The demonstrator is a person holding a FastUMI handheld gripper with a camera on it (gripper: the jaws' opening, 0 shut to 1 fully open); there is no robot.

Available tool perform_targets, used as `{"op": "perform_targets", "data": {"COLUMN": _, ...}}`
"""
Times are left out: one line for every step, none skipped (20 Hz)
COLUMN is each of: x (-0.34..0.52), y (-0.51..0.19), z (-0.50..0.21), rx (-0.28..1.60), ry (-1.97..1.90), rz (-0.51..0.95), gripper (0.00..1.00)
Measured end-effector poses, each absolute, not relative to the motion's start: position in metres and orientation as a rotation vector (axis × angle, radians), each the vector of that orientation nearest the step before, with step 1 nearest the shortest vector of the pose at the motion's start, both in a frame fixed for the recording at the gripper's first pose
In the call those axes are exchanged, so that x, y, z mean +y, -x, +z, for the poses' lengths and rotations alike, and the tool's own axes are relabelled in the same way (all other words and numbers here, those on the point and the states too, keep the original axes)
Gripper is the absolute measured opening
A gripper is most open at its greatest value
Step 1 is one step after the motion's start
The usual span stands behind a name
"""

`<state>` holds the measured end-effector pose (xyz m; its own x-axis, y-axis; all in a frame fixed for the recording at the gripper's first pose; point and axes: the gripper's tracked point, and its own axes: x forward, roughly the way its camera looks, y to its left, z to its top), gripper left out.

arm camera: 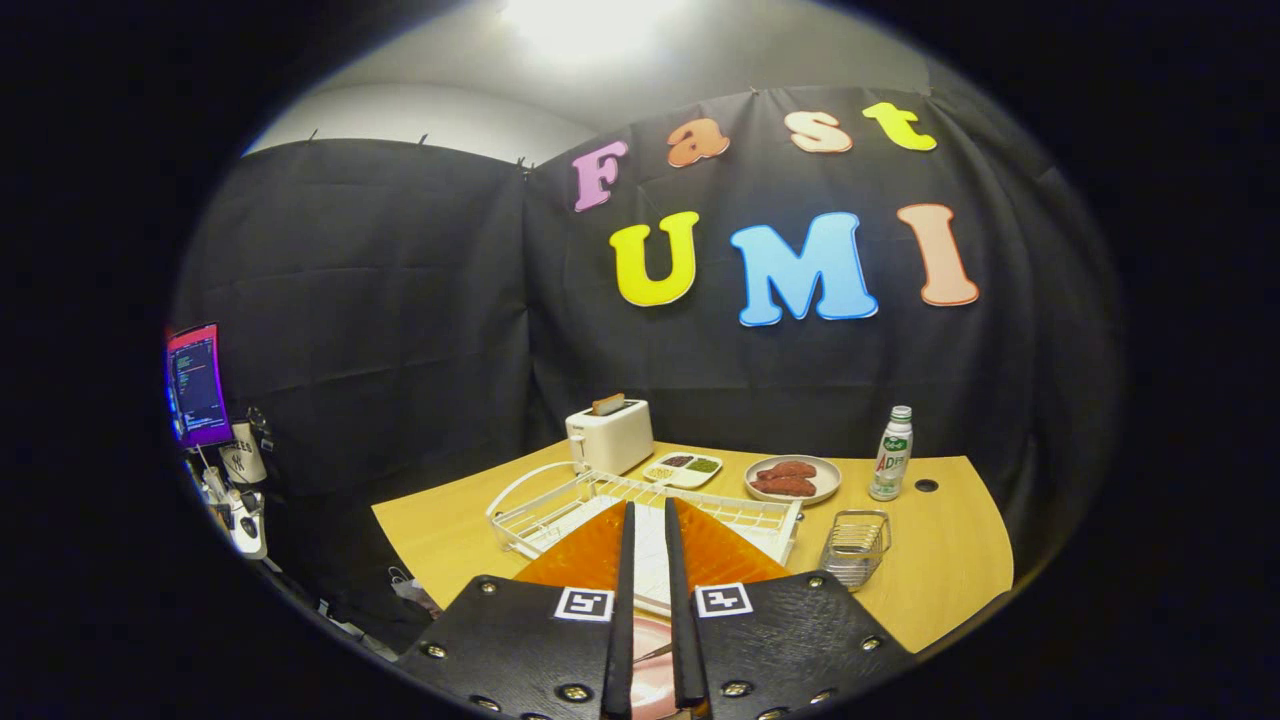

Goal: Take the plate from the dish rack, then take the spoon from the basket and place it into the plate.

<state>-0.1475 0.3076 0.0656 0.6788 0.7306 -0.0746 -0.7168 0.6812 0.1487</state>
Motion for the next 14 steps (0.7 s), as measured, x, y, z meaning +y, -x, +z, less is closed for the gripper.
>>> {"op": "perform_targets", "data": {"x": 0.298, "y": 0.14, "z": 0.07, "rx": 0.123, "ry": -0.117, "rz": 0.787, "gripper": 0.16}}
{"op": "perform_targets", "data": {"x": 0.287, "y": 0.134, "z": 0.074, "rx": 0.108, "ry": -0.124, "rz": 0.756, "gripper": 0.15}}
{"op": "perform_targets", "data": {"x": 0.275, "y": 0.125, "z": 0.08, "rx": 0.088, "ry": -0.126, "rz": 0.72, "gripper": 0.16}}
{"op": "perform_targets", "data": {"x": 0.263, "y": 0.116, "z": 0.084, "rx": 0.069, "ry": -0.125, "rz": 0.684, "gripper": 0.15}}
{"op": "perform_targets", "data": {"x": 0.252, "y": 0.106, "z": 0.087, "rx": 0.055, "ry": -0.12, "rz": 0.648, "gripper": 0.15}}
{"op": "perform_targets", "data": {"x": 0.242, "y": 0.096, "z": 0.089, "rx": 0.042, "ry": -0.117, "rz": 0.613, "gripper": 0.16}}
{"op": "perform_targets", "data": {"x": 0.23, "y": 0.086, "z": 0.092, "rx": 0.029, "ry": -0.119, "rz": 0.578, "gripper": 0.16}}
{"op": "perform_targets", "data": {"x": 0.22, "y": 0.077, "z": 0.095, "rx": 0.015, "ry": -0.121, "rz": 0.542, "gripper": 0.15}}
{"op": "perform_targets", "data": {"x": 0.208, "y": 0.068, "z": 0.099, "rx": 0.002, "ry": -0.124, "rz": 0.508, "gripper": 0.15}}
{"op": "perform_targets", "data": {"x": 0.199, "y": 0.059, "z": 0.102, "rx": -0.011, "ry": -0.125, "rz": 0.476, "gripper": 0.16}}
{"op": "perform_targets", "data": {"x": 0.188, "y": 0.052, "z": 0.107, "rx": -0.025, "ry": -0.127, "rz": 0.446, "gripper": 0.15}}
{"op": "perform_targets", "data": {"x": 0.178, "y": 0.042, "z": 0.114, "rx": -0.041, "ry": -0.128, "rz": 0.418, "gripper": 0.15}}
{"op": "perform_targets", "data": {"x": 0.168, "y": 0.037, "z": 0.118, "rx": -0.054, "ry": -0.128, "rz": 0.391, "gripper": 0.16}}
{"op": "perform_targets", "data": {"x": 0.16, "y": 0.033, "z": 0.122, "rx": -0.065, "ry": -0.129, "rz": 0.371, "gripper": 0.15}}
